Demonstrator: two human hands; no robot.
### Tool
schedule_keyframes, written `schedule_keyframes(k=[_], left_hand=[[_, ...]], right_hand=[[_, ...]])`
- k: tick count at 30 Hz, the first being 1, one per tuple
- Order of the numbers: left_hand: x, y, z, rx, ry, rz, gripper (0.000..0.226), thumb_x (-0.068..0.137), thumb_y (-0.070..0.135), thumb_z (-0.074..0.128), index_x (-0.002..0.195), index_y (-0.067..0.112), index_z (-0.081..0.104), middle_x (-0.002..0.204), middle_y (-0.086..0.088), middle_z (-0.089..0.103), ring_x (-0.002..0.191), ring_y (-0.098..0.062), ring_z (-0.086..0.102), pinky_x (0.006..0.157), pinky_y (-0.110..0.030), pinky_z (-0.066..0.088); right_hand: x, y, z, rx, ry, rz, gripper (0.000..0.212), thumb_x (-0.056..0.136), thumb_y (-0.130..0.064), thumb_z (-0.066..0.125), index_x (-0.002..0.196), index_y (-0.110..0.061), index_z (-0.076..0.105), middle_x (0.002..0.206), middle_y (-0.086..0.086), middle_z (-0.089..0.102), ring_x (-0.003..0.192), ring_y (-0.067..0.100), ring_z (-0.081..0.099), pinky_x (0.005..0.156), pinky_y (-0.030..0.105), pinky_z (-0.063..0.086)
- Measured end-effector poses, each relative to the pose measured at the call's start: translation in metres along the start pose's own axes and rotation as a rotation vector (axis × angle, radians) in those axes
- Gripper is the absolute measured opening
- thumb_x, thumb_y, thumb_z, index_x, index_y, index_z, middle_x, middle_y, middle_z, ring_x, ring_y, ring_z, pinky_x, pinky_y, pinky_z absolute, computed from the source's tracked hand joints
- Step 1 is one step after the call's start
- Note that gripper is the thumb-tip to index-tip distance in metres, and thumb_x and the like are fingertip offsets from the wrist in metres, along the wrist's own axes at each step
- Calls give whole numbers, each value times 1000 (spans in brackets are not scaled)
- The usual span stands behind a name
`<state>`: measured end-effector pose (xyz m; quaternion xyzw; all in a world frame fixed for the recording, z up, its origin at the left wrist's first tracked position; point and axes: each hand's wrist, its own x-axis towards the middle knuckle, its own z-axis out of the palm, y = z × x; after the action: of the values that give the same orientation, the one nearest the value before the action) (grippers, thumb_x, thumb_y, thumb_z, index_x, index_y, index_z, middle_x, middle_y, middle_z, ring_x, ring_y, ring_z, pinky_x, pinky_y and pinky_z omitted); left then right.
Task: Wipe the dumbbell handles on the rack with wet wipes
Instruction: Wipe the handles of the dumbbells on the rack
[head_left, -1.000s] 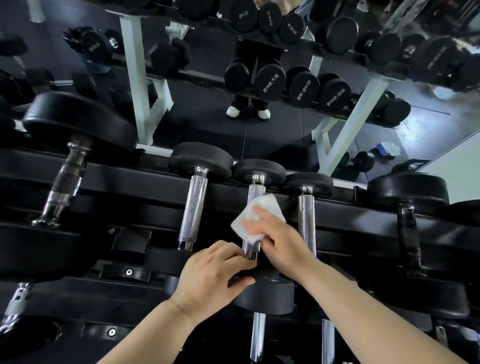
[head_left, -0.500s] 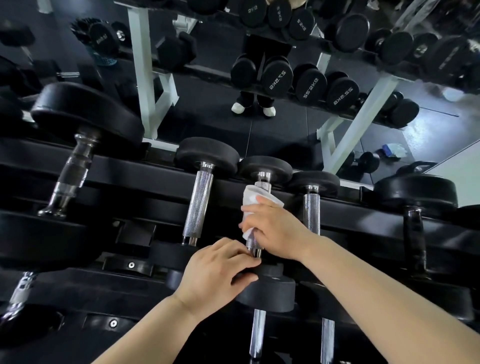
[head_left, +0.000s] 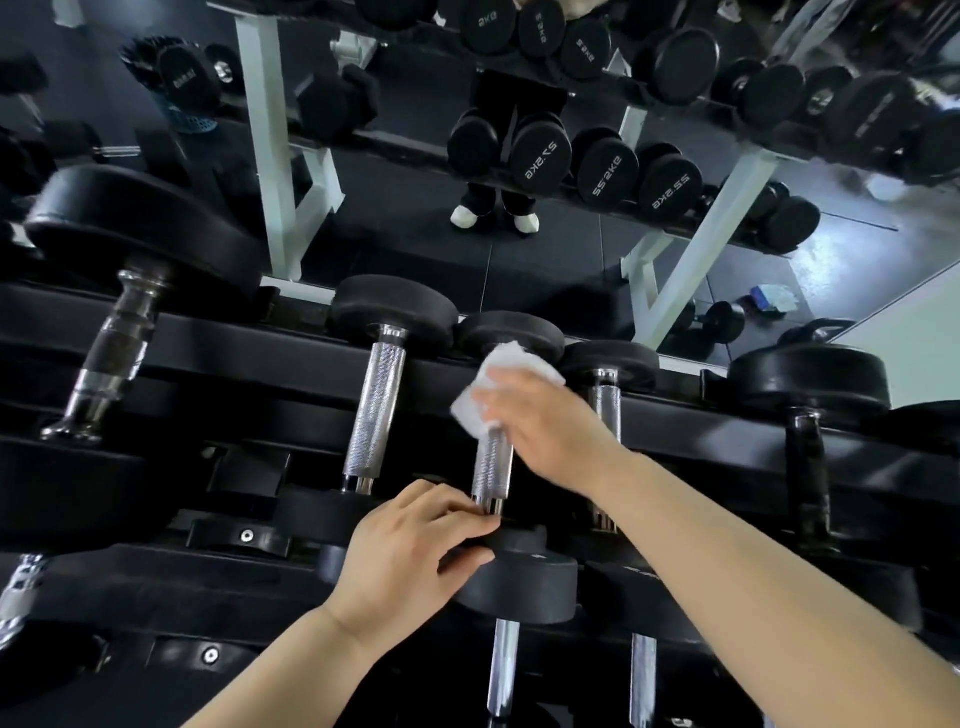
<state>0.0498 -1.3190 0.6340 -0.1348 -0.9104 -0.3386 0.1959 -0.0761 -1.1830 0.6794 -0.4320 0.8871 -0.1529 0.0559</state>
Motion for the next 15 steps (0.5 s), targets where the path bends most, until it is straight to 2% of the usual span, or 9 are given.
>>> schedule_keyframes(k=[1,3,5,7,9,10,12,14,15], left_hand=[[0,0,0,7,-5,-3,23,72,39,56,82,26,73,92,16,52,76,-1,51,56,-14,44],[-1,0,1,11,-10,-2,23,72,39,57,83,26,72,93,15,52,77,-1,52,55,-16,46],[0,0,1,-8,1,5,21,72,39,58,85,28,70,93,15,52,77,-1,52,57,-15,45],[0,0,1,-11,4,4,20,72,39,58,90,34,63,95,16,52,78,-1,51,60,-16,44],[0,0,1,7,7,7,22,72,40,57,94,34,55,96,17,51,79,0,50,63,-15,43],[0,0,1,7,17,12,22,72,40,57,94,34,55,96,16,51,79,0,50,63,-15,43],[0,-1,2,-2,32,22,22,73,39,58,93,32,57,93,16,51,78,-1,50,62,-16,42],[0,-1,2,11,27,26,22,73,40,57,94,33,55,93,16,50,78,-1,49,61,-15,42],[0,-1,2,18,23,26,22,74,40,57,94,34,54,93,16,50,78,0,49,60,-15,42]], right_hand=[[5,0,-5,52,44,97,26,85,2,47,103,-2,65,117,15,58,106,33,56,83,42,49],[2,-2,-5,160,36,215,30,90,1,44,115,-4,60,137,13,43,120,28,46,92,28,40],[-17,-7,5,214,-15,187,33,90,1,44,117,-10,60,147,9,32,132,21,35,96,14,26],[-38,-11,18,269,-107,116,35,88,2,47,115,-13,62,145,6,35,132,18,34,100,15,24],[-46,-12,18,399,-119,140,30,86,0,50,109,-13,66,129,-1,52,123,17,46,99,19,33],[-45,-15,11,511,-53,198,27,86,0,50,100,-14,68,112,-11,61,112,12,55,94,17,39],[-40,-18,-6,794,191,452,31,87,3,49,77,-21,67,78,-22,67,85,-3,62,76,9,43],[-35,-10,-10,975,481,767,32,88,0,44,71,-21,61,62,-13,63,68,-1,58,61,7,42],[-33,-5,-6,974,547,902,27,90,-3,42,75,-19,59,60,-10,56,64,5,52,55,8,39]])
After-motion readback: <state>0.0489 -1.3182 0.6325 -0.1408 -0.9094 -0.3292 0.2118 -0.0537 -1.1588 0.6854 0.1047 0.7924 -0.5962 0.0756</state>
